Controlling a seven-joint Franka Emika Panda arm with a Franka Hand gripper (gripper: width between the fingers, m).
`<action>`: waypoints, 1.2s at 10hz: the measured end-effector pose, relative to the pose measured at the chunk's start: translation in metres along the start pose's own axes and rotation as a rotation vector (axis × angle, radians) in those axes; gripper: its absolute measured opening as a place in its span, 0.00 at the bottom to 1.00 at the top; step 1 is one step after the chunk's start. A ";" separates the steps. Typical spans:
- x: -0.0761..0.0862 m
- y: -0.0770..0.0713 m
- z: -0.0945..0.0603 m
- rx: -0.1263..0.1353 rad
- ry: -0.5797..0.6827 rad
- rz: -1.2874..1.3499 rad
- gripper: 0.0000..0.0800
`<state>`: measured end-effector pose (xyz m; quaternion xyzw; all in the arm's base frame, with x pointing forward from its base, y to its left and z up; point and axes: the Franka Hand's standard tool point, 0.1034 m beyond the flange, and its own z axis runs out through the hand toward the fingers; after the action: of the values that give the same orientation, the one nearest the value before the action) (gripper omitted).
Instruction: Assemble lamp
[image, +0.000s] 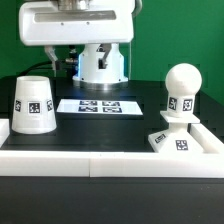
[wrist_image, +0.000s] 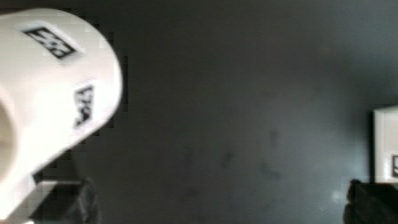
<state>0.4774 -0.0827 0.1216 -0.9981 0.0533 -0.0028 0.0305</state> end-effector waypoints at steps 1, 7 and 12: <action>-0.001 0.007 0.001 -0.008 0.013 -0.029 0.87; -0.014 0.042 0.015 -0.011 -0.017 0.010 0.87; -0.020 0.047 0.034 -0.026 -0.048 0.006 0.72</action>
Offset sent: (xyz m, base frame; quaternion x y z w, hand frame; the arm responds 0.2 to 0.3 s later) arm -0.0189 -0.0259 -0.0162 0.0328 -0.0284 0.0315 0.9986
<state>0.4524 -0.1247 0.0847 -0.9980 0.0558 0.0220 0.0187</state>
